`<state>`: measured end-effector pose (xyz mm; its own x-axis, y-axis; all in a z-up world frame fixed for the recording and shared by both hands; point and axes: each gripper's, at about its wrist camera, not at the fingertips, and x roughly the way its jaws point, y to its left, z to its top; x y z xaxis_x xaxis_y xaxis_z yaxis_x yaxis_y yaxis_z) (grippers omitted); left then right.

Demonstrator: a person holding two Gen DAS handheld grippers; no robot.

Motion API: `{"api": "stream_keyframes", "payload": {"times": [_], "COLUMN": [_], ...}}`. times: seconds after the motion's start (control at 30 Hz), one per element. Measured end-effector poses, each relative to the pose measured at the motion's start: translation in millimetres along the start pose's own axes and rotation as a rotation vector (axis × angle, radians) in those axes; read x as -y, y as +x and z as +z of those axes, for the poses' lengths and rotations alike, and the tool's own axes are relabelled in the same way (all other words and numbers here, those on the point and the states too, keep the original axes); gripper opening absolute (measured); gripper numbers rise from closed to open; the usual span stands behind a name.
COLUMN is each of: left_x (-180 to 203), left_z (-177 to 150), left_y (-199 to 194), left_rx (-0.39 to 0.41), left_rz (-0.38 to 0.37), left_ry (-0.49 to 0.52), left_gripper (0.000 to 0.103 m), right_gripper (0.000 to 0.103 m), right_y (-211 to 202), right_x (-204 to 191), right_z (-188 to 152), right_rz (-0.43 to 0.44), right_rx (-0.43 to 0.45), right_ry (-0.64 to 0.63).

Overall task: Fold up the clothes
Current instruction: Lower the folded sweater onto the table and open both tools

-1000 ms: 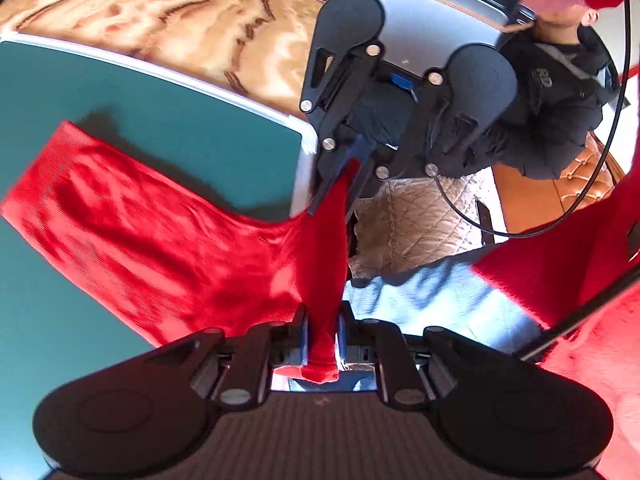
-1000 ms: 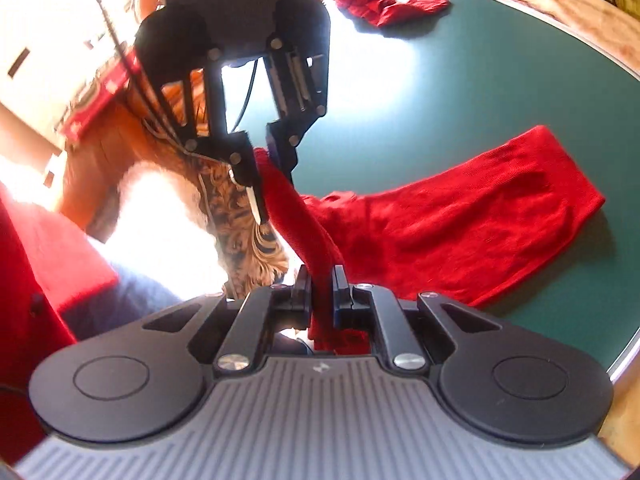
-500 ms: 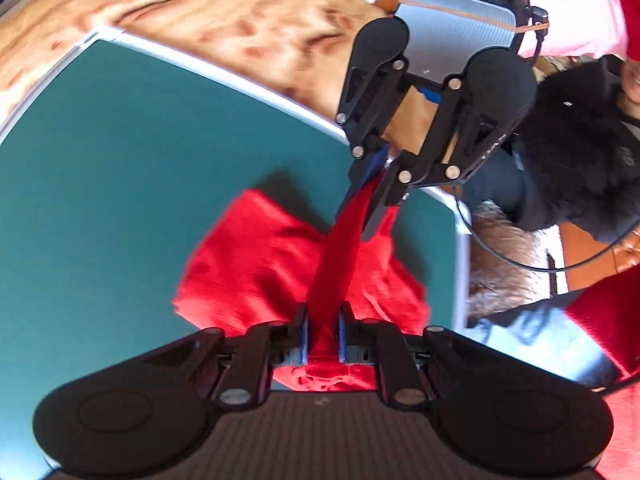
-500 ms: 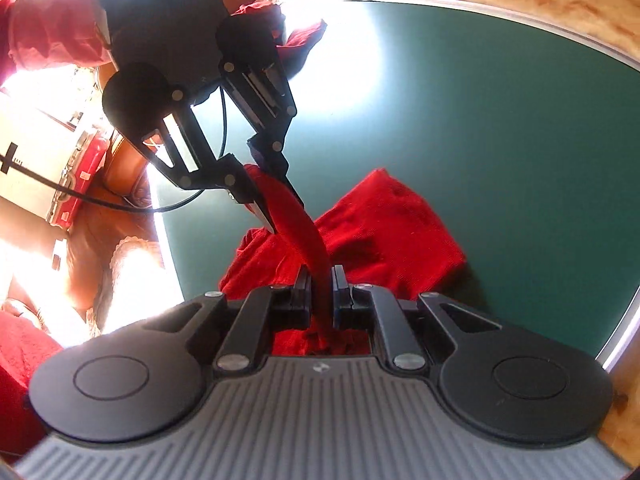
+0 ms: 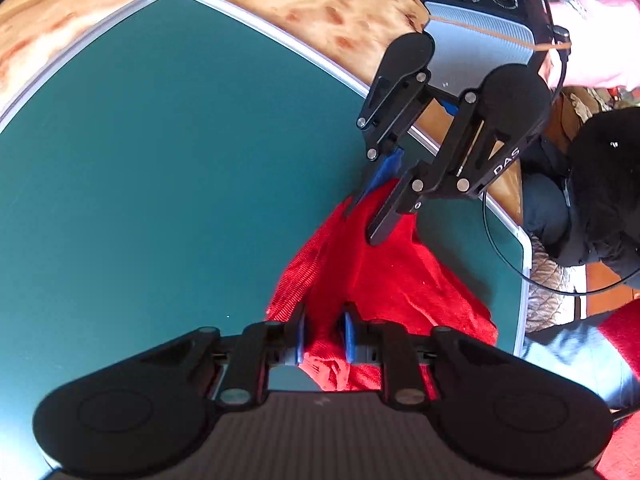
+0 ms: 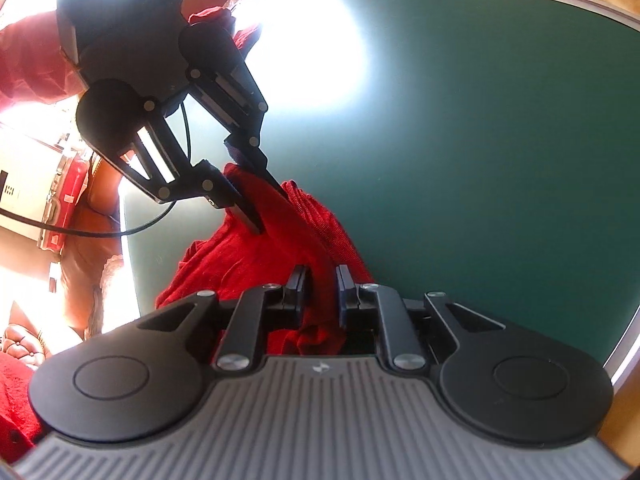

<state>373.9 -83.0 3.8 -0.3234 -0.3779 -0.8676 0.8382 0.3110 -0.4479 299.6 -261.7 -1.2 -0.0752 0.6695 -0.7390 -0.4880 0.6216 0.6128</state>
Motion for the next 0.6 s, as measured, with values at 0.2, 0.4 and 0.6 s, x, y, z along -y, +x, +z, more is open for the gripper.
{"api": "stream_keyframes", "payload": {"times": [0.2, 0.4, 0.6], "left_x": [1, 21, 47], "left_z": [-18, -25, -15], "left_y": [-24, -54, -12], "left_rx": [0.072, 0.276, 0.278], "left_rz": [0.125, 0.075, 0.128], "left_ry": [-0.082, -0.191, -0.246], "left_gripper": [0.047, 0.046, 0.045], "right_gripper": [0.047, 0.047, 0.047], "right_y": [-36, -55, -14], "right_x": [4, -47, -91], "right_z": [-11, -37, -46], "right_rz": [-0.125, -0.160, -0.271], "right_rx": [0.142, 0.238, 0.164], "right_ry": [0.087, -0.004, -0.124]}}
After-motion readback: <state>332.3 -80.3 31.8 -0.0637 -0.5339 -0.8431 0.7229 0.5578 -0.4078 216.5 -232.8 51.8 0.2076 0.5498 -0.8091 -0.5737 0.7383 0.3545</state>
